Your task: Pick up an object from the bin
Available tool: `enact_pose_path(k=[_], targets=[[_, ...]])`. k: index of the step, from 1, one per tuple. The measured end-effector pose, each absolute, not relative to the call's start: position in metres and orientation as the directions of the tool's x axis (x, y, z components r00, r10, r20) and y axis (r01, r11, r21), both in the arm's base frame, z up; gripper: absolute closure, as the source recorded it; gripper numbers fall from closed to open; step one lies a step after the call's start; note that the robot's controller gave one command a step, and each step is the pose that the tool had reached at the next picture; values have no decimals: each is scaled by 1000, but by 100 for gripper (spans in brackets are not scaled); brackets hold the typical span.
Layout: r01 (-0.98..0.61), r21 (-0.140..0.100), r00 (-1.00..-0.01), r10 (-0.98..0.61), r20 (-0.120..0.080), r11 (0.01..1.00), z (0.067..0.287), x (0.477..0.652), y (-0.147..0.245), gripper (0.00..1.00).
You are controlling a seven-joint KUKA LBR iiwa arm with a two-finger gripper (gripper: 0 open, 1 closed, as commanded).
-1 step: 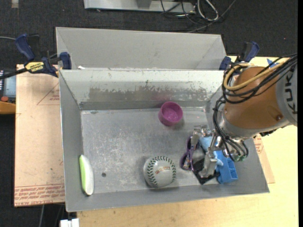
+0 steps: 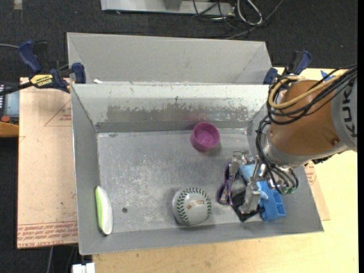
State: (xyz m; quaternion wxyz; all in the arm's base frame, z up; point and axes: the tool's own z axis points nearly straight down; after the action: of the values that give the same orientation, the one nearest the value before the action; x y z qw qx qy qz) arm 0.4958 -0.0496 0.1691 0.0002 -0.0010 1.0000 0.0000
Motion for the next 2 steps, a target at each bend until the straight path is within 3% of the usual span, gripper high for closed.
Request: enact_pose_path(k=[1,2], targets=[[37,1,-999,37,3,999,128,503,-61,0],[64,1,-998,64,-2,998,120,499,-55,100]])
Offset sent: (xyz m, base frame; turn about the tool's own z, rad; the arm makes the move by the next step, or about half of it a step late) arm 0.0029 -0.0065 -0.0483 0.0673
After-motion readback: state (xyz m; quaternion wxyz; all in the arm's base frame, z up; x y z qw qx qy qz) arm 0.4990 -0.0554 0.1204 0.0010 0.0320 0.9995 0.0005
